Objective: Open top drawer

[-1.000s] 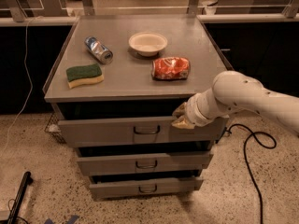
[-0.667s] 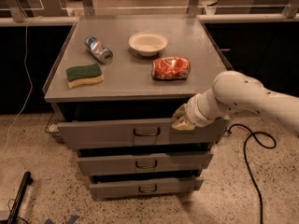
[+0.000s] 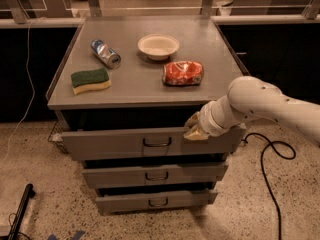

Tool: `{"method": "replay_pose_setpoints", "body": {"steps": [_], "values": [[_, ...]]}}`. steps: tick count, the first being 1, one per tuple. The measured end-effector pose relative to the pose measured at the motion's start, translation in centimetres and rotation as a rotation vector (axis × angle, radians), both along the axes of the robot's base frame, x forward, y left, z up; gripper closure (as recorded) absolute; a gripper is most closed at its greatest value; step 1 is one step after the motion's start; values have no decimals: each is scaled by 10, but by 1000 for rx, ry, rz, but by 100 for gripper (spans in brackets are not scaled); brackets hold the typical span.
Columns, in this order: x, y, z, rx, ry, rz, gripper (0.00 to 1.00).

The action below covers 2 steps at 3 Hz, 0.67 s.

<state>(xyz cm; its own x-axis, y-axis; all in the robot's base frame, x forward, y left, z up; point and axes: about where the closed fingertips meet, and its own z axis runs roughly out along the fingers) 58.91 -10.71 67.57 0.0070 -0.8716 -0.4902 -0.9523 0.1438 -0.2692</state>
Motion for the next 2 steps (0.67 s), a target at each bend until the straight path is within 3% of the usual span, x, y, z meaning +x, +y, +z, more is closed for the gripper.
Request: {"method": "replay_pose_setpoints", "body": {"steps": [1,2], "values": [[-19,-6,-1,19,1,12,100],[-19,-6,0,19,1,12,100]]}}
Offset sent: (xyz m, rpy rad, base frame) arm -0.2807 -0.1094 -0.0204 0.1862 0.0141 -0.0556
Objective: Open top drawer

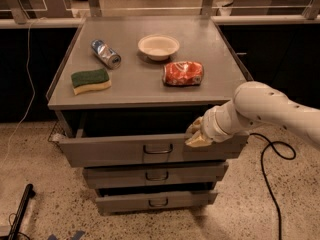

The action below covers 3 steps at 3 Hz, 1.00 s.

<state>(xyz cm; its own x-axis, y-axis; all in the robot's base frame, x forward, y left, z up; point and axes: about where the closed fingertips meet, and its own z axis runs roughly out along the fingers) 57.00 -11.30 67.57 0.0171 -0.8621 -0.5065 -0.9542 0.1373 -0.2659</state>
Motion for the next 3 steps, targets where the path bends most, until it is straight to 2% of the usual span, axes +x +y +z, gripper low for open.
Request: {"method": "replay_pose_setpoints", "body": {"steps": [1,2,3], "values": [[-25,-8,-2,14,5,-9,100],[-26,-7,-1,14,5,-9,82],[-26,-7,-1,14,5,-9,51]]}}
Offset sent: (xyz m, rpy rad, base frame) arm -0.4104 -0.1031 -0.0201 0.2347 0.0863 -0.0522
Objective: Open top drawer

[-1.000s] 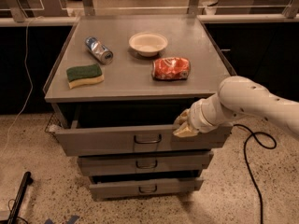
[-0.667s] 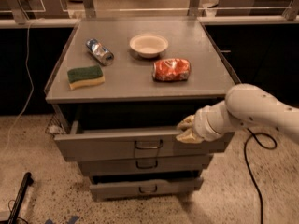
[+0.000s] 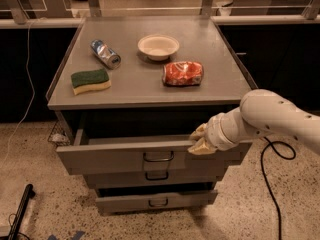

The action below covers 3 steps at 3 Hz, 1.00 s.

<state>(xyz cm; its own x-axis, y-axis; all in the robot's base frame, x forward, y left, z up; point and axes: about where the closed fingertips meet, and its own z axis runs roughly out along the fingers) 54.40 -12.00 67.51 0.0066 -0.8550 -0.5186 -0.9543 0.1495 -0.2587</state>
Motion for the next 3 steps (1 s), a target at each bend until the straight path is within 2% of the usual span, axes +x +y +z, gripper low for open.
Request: {"method": "replay_pose_setpoints", "body": {"steps": [2,3], "values": [[0,0,0,0,0,0,4],[0,0,0,0,0,0,100]]}}
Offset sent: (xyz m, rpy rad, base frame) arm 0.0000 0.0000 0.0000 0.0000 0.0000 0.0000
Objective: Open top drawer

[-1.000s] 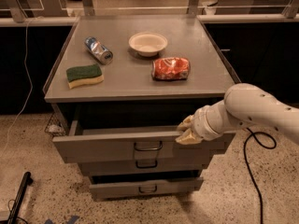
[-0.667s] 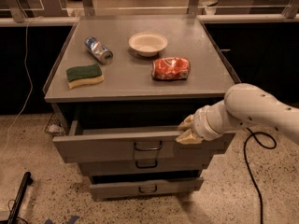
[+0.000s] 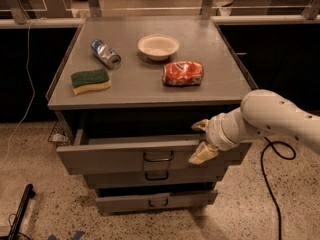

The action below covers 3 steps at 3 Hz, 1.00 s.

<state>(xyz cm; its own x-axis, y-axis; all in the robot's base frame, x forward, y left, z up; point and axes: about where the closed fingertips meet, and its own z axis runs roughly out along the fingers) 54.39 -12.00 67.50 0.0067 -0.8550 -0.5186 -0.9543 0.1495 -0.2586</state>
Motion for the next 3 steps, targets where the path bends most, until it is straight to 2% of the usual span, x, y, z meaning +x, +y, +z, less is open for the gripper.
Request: {"method": "replay_pose_setpoints", "body": {"steps": [2,3], "values": [[-56,-7,-5,92,-3,-8,100],[-58,-7,-3,92,-3,-8,100]]}}
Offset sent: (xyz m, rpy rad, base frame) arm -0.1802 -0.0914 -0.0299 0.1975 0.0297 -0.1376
